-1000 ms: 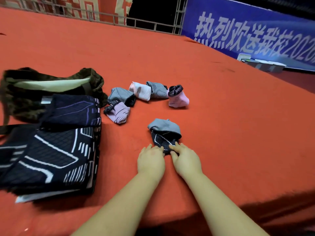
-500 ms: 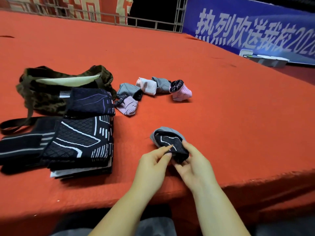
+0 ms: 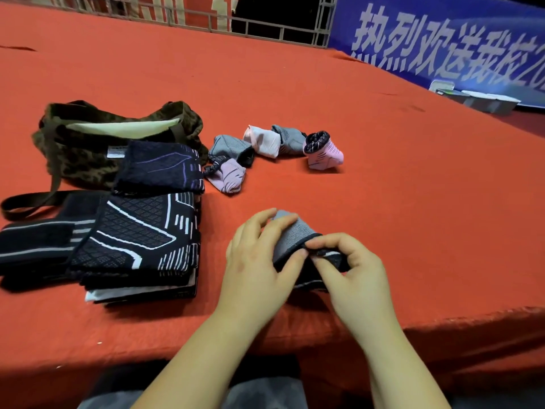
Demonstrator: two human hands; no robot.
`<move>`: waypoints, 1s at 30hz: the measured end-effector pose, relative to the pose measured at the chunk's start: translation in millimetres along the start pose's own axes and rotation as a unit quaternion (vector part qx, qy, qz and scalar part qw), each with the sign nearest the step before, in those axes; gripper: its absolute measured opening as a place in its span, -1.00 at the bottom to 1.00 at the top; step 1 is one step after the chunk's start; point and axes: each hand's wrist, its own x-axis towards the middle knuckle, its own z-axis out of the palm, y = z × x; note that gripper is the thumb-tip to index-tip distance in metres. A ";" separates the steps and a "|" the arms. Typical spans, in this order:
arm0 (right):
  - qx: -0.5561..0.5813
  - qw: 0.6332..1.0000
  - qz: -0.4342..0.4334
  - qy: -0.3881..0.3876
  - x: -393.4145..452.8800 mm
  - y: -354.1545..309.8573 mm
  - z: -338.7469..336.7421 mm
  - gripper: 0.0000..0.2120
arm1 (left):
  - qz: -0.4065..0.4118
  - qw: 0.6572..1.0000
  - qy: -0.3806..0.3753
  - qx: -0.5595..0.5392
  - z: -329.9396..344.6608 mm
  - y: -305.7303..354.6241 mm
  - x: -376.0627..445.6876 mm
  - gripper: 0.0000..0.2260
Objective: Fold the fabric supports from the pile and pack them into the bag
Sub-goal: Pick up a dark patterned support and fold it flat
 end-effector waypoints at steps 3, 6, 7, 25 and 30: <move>-0.043 0.998 -0.039 -0.005 0.5 -2.5 -7.4 -0.69 | 0.075 0.997 0.001 0.021 -0.4 -4.9 0.4 -0.70; -0.068 0.995 -0.072 0.014 1.1 -6.2 -12.8 -0.61 | 0.087 0.996 0.020 0.009 2.1 -8.7 0.3 -0.73; -0.072 0.994 -0.076 0.027 1.3 -6.4 -14.0 -0.60 | 0.065 0.997 0.032 -0.007 2.2 -9.0 0.8 -0.73; -0.024 0.964 0.083 0.253 6.9 28.4 -48.6 -0.67 | -0.487 0.674 0.119 -0.543 8.5 -4.8 25.5 -0.79; -0.012 0.952 0.078 0.296 4.7 28.5 -55.5 -0.67 | -0.456 0.645 0.202 -0.579 2.2 -8.9 37.5 -0.81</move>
